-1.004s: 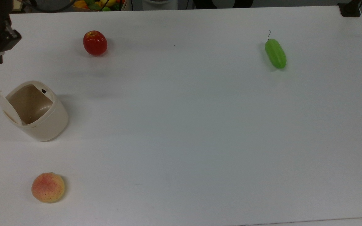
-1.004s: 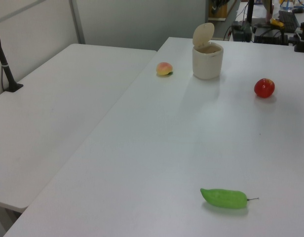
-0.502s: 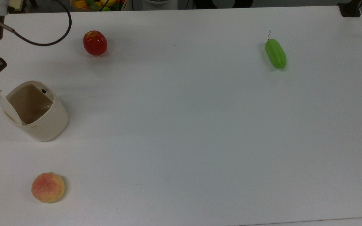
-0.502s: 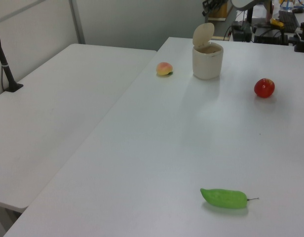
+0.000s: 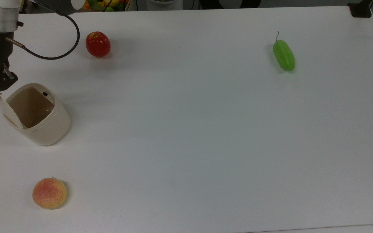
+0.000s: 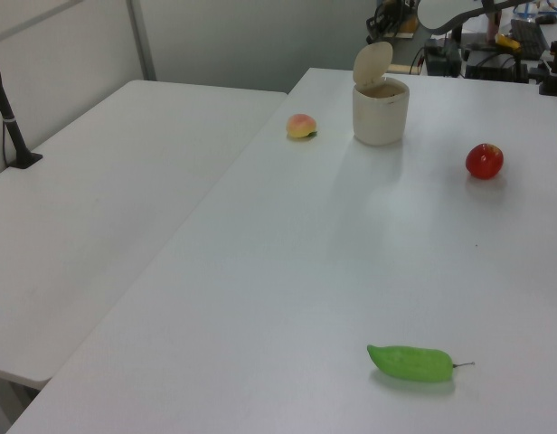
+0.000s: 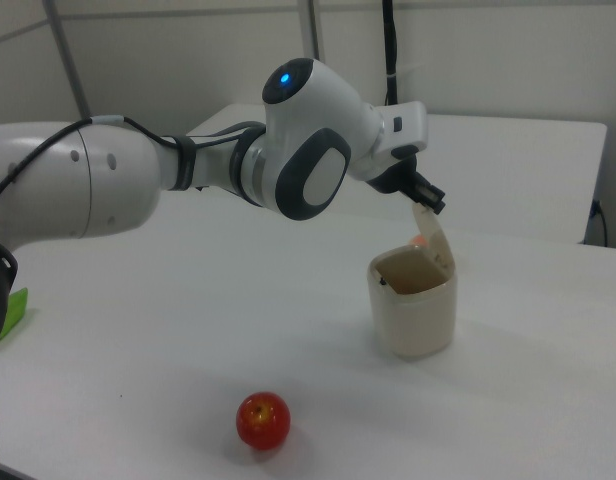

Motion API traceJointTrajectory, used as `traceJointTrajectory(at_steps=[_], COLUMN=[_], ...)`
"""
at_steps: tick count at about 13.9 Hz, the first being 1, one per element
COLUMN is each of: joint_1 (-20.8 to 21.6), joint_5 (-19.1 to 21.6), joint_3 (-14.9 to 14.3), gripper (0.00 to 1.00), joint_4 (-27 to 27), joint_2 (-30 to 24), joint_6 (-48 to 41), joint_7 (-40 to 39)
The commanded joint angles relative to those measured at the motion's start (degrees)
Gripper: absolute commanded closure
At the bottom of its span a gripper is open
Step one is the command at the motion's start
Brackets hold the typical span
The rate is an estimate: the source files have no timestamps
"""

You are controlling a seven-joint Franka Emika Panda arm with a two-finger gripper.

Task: Close garbage bin
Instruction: 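Push the raised lid down onto the bin rim with the gripper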

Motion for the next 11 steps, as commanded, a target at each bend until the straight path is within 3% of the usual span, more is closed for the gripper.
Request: traceJointTrajectory(at_steps=[1, 11], joint_1=[0.6, 1.9], joint_5=[0.1, 0.6], joint_3=[0.1, 0.7], gripper=[1.0, 1.0], joint_4=[-1.1, -1.1], joint_2=[-1.7, -2.0], joint_6=[-7.2, -21.8], joint_7=[1.3, 1.5])
